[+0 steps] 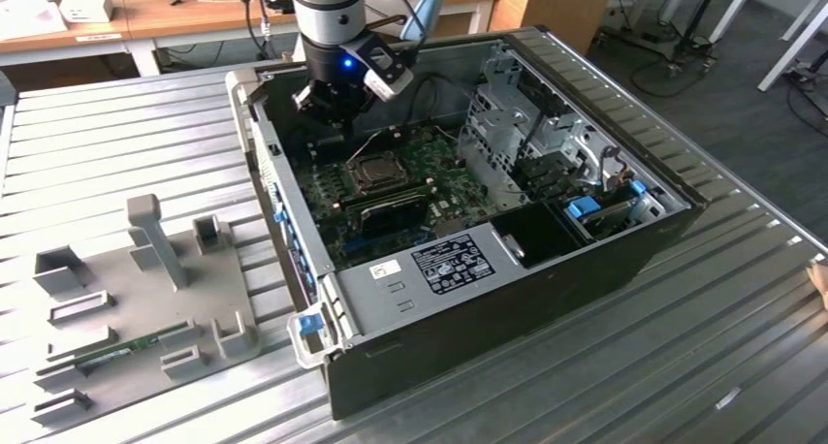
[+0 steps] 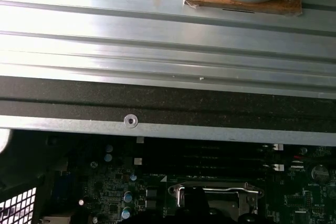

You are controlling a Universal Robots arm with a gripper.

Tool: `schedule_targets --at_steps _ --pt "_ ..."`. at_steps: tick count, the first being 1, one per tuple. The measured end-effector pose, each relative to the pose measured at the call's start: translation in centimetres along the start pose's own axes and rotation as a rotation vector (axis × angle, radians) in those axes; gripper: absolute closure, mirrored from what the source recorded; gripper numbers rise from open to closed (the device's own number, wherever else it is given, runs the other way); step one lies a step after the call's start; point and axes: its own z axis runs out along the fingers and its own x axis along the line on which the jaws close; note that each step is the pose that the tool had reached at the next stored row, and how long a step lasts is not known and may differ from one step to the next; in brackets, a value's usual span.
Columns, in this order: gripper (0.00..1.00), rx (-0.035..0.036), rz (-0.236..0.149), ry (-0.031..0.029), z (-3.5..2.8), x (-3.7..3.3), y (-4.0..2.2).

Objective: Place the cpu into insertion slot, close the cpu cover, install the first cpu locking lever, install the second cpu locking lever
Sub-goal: 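Install the first cpu locking lever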

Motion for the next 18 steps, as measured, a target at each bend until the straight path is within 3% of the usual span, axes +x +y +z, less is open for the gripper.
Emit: schedule_targets --at_steps 7,13,18 --pt "0.9 -0.0001 0.0 0.0008 0.0 -0.06 -0.06" --pt "0.9 -0.0038 0.001 0.0043 0.06 -0.69 -0.48" --pt "0.9 -0.0258 0.004 0.0031 0.2 -1.15 -0.66"
